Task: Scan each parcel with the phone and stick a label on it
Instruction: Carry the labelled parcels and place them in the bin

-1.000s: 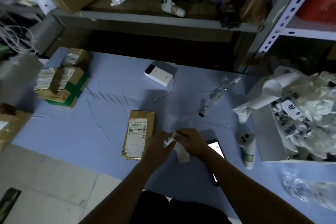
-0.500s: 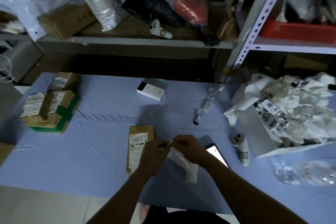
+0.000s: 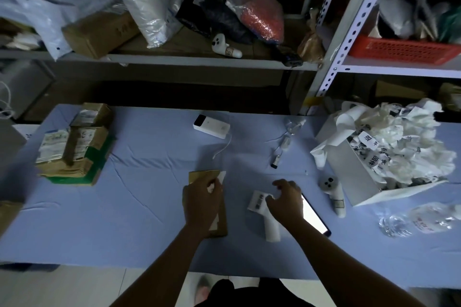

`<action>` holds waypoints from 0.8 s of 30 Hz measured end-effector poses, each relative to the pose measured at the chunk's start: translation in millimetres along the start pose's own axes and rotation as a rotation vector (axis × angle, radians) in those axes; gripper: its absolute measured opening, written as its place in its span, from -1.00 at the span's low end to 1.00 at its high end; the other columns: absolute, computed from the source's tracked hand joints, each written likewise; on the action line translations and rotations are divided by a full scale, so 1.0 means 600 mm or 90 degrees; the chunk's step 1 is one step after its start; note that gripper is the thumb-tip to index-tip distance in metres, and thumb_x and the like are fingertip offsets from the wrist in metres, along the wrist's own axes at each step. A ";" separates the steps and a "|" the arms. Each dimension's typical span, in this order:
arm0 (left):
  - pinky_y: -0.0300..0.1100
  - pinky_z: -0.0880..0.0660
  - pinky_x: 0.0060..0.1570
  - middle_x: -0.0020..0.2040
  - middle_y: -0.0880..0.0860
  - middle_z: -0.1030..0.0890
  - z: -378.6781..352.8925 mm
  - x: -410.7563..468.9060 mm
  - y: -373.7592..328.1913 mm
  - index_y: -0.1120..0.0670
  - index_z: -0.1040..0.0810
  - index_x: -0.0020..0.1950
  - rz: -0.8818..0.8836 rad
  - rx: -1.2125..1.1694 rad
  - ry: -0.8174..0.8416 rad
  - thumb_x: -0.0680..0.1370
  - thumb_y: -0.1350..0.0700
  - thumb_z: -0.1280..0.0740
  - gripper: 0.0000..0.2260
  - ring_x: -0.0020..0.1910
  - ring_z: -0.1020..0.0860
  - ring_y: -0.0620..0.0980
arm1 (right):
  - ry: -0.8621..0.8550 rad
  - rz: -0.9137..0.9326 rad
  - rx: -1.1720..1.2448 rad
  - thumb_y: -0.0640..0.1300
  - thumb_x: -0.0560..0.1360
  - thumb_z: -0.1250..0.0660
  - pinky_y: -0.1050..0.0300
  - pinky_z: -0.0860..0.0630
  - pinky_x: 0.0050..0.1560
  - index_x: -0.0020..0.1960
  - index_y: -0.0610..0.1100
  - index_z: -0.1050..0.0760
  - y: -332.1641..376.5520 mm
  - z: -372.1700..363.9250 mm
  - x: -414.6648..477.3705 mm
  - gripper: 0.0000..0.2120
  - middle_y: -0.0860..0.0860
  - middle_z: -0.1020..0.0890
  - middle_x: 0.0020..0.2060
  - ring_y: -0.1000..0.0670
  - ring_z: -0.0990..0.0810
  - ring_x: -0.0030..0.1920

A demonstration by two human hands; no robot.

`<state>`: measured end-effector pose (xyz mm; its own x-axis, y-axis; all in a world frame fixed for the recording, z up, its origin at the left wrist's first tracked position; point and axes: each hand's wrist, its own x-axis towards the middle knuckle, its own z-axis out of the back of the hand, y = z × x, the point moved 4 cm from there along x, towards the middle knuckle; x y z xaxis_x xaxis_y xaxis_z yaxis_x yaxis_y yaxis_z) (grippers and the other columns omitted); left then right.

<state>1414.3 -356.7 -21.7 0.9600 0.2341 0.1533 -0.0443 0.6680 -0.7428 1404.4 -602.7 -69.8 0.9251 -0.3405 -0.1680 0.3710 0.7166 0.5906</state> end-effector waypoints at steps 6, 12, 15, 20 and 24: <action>-0.06 -0.45 -0.24 -0.30 0.01 -0.61 0.037 0.001 -0.002 0.03 -0.66 -0.13 -0.224 0.174 -0.071 0.40 0.11 -0.54 -0.89 -0.33 -0.58 0.09 | 0.241 -0.060 0.511 0.00 0.54 -0.46 0.15 -0.65 -0.18 0.26 -0.07 -0.53 0.164 -0.056 -0.042 -0.66 -0.08 -0.75 -0.17 -0.04 -0.74 -0.16; -0.11 -0.45 -0.23 -0.25 0.05 -0.67 0.070 0.001 0.023 0.10 -0.67 -0.11 -0.395 0.196 -0.105 0.33 -0.08 -0.62 -0.68 -0.30 -0.61 0.06 | 0.206 -0.111 0.586 -0.33 0.49 -0.45 0.05 -0.70 -0.08 0.20 -0.10 -0.55 0.217 -0.080 -0.056 -0.67 -0.22 -0.71 -0.08 -0.11 -0.75 -0.13; -0.05 -0.47 -0.13 -0.13 -0.03 -0.69 0.086 0.018 0.063 0.03 -0.68 0.00 -0.249 0.164 0.042 0.34 -0.31 -0.52 -0.54 -0.15 -0.63 -0.03 | 0.197 -0.087 0.585 -0.32 0.52 -0.44 0.14 -0.68 -0.18 0.17 -0.12 -0.56 0.218 -0.090 -0.066 -0.74 -0.17 -0.73 -0.09 -0.07 -0.76 -0.13; -0.09 -0.63 -0.07 -0.13 0.02 -0.72 0.089 0.010 0.118 0.08 -0.72 0.00 0.125 -0.206 0.219 0.45 -0.07 -0.55 -0.73 -0.09 -0.69 0.01 | 0.208 -0.096 0.582 -0.29 0.52 -0.45 0.14 -0.67 -0.13 0.14 -0.11 -0.57 0.208 -0.111 -0.076 -0.77 -0.12 -0.74 -0.10 -0.06 -0.75 -0.10; -0.29 -0.59 -0.19 -0.13 0.13 -0.72 0.080 -0.002 0.142 0.22 -0.72 -0.02 0.281 -0.375 0.235 0.50 0.19 -0.51 -0.87 -0.08 -0.70 0.09 | 0.240 -0.096 0.553 -0.31 0.48 -0.49 0.15 -0.67 -0.13 0.12 -0.13 -0.59 0.192 -0.134 -0.094 -0.75 -0.15 -0.74 -0.07 -0.06 -0.75 -0.08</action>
<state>1396.3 -266.3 -54.1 0.9217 0.0721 -0.3813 -0.3858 0.0641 -0.9204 1401.3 -451.6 -55.8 0.8938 -0.0656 -0.4436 0.4392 -0.0713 0.8955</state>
